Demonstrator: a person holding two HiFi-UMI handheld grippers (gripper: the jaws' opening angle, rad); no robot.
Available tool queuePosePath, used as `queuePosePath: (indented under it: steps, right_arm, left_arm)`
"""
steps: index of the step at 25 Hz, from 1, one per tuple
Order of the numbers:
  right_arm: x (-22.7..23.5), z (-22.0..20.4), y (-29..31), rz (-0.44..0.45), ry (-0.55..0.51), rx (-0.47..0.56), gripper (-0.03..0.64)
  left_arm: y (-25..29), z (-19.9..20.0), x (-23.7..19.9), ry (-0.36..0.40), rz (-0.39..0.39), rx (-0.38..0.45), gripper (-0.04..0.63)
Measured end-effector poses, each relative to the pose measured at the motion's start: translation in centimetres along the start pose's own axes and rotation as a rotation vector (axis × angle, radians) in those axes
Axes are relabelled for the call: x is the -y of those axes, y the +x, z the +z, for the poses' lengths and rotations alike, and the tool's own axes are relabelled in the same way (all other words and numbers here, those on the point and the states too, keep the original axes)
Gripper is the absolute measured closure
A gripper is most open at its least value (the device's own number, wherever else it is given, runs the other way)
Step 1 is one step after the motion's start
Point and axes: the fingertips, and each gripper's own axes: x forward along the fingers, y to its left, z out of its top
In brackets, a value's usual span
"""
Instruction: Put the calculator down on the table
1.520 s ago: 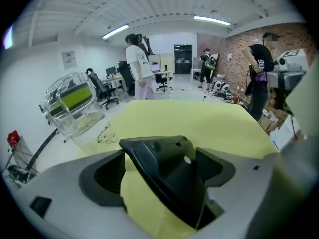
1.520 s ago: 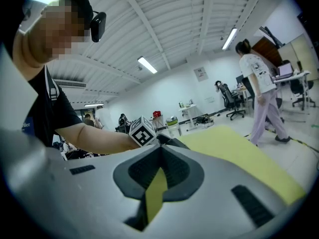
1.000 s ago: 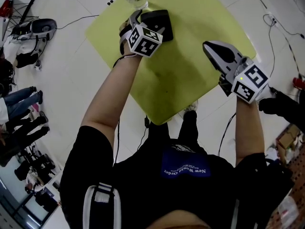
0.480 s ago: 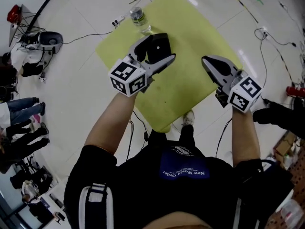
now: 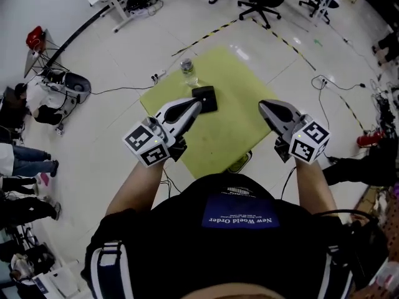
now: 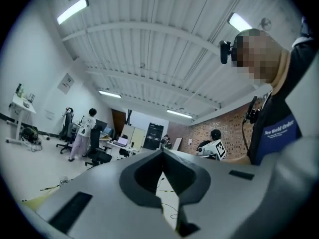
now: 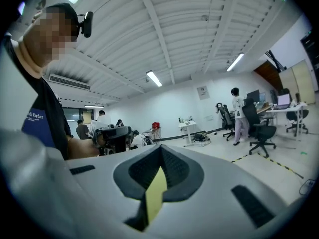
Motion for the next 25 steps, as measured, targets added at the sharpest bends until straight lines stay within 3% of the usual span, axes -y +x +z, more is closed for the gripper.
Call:
queuePosePath:
  steps: [8, 25]
  right_arm:
    - [-3.5, 1.0, -2.9, -0.021, 0.053, 0.055, 0.63]
    - [-4.1, 0.4, -2.0, -0.003, 0.024, 0.014, 0.632]
  left_arm:
    - [-2.5, -0.4, 6.2, -0.056, -0.084, 0.026, 0.588]
    - [-3.3, 0.5, 4.9, -0.086, -0.068, 0.031, 0.588]
